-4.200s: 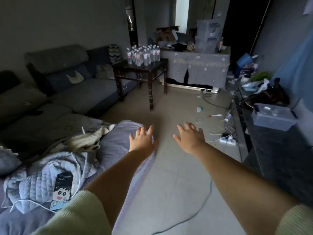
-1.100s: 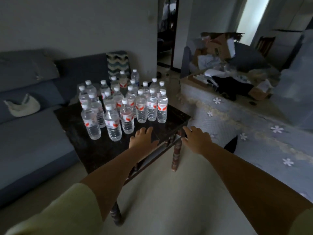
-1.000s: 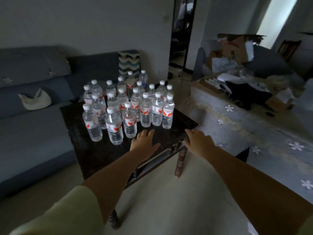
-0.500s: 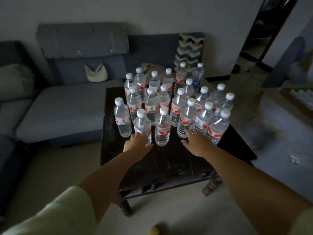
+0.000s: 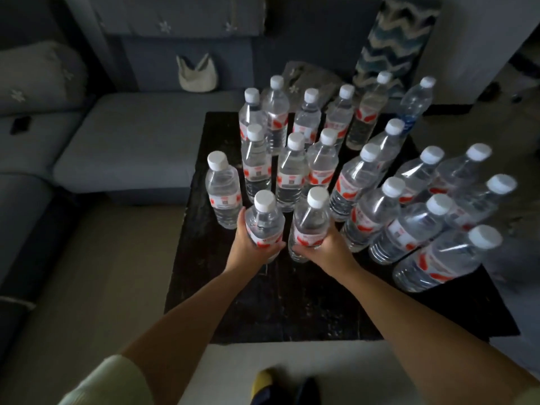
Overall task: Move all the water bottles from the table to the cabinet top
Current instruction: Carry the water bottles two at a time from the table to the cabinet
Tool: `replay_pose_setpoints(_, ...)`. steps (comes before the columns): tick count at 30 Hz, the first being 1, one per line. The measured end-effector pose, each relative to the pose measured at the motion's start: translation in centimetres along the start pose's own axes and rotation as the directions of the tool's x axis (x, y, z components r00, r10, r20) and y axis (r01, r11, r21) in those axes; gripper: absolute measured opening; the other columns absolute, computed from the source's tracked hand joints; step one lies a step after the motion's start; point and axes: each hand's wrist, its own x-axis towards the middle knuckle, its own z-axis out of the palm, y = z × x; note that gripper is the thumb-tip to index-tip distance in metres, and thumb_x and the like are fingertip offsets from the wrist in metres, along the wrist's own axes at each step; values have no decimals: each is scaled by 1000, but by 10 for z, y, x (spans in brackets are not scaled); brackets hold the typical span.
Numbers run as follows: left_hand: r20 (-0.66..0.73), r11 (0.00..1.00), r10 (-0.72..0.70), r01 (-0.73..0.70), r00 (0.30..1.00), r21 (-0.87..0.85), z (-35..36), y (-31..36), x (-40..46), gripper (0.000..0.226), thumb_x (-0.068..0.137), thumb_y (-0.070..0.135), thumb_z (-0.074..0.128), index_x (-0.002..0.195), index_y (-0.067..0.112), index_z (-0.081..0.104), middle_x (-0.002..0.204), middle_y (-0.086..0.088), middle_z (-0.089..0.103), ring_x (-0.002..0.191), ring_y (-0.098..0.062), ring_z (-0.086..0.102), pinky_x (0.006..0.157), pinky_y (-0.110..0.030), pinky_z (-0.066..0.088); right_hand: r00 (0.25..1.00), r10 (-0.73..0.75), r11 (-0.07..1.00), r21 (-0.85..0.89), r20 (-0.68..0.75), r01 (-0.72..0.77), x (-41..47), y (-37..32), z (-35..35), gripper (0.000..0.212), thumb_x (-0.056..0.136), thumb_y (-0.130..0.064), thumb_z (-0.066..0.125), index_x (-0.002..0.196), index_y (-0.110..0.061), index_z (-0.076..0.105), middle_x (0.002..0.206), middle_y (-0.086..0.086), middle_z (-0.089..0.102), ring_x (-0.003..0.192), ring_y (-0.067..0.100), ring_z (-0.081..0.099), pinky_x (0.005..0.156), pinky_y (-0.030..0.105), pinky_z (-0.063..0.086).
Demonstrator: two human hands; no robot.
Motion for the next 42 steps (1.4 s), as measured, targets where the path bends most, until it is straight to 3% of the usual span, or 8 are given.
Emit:
replay_pose_setpoints(3, -125, 998, -2, -6, 992, -66, 18, -12, 6, 93, 57, 41, 86, 131, 36, 31, 110, 25, 57, 99, 20, 56, 74, 0, 46, 997, 4, 999, 46, -76, 0, 9, 11, 21, 82, 66, -32, 87, 132, -14, 42, 117, -7, 61, 103, -1, 58, 78, -2, 41)
replay_pose_setpoints(9, -227, 991, -22, -8, 974, -131, 24, -13, 12, 59, 53, 50, 83, 99, 44, 46, 91, 24, 68, 85, 10, 66, 65, -6, 49, 988, -33, 992, 114, -154, 51, 23, 9, 33, 71, 65, -33, 87, 120, -16, 45, 112, -1, 62, 93, 1, 61, 69, -4, 41)
replay_pose_setpoints(14, -140, 996, -87, 84, 986, -28, 16, -4, 8, 58, 60, 48, 83, 106, 38, 50, 98, 16, 68, 89, 1, 66, 77, -22, 53, 994, 21, 999, 48, -106, -16, 9, 11, 20, 69, 65, -32, 86, 119, -15, 46, 95, -15, 60, 85, 0, 60, 62, -5, 40)
replay_pose_setpoints(18, -54, 990, -117, 121, 992, 67, 14, 6, 0, 57, 62, 47, 83, 106, 38, 48, 96, 17, 65, 92, -4, 66, 75, -23, 50, 999, 42, 999, 26, -31, -41, -9, 11, -5, 62, 66, -27, 85, 115, -25, 47, 101, -13, 64, 91, -6, 63, 75, 8, 50)
replay_pose_setpoints(23, 69, 996, -39, 32, 997, 89, 21, 41, 4, 64, 64, 40, 84, 117, 25, 51, 108, 5, 68, 98, -14, 67, 89, -40, 56, 989, 56, 998, 19, -140, -54, -26, -13, -40, 64, 66, -29, 84, 112, -39, 40, 102, -16, 61, 90, -20, 58, 71, -1, 45)
replay_pose_setpoints(31, 265, 988, 122, -143, 957, 60, 51, 95, -9, 70, 63, 41, 84, 122, 24, 51, 107, 7, 68, 97, -11, 67, 84, -31, 55, 926, 119, 992, 79, -357, -97, -72, -43, -93, 59, 62, -38, 82, 101, -53, 40, 90, -28, 62, 84, -24, 58, 62, -1, 45)
replay_pose_setpoints(39, 457, 966, 163, -236, 875, 108, 103, 104, -63, 73, 60, 48, 84, 122, 27, 51, 103, 12, 68, 93, -7, 67, 82, -26, 54, 809, 237, 970, 85, -538, -227, -177, -32, -140, 64, 67, -27, 85, 117, -19, 46, 100, -14, 63, 86, -3, 61, 69, 2, 45)
replay_pose_setpoints(42, 522, 952, 194, -288, 831, 104, 135, 106, -97, 64, 64, 41, 84, 117, 28, 50, 101, 12, 66, 89, -6, 66, 74, -18, 50, 731, 298, 947, 91, -614, -310, -229, -21, -157, 64, 68, -30, 84, 118, -19, 45, 101, -10, 61, 88, 6, 59, 70, 6, 41)
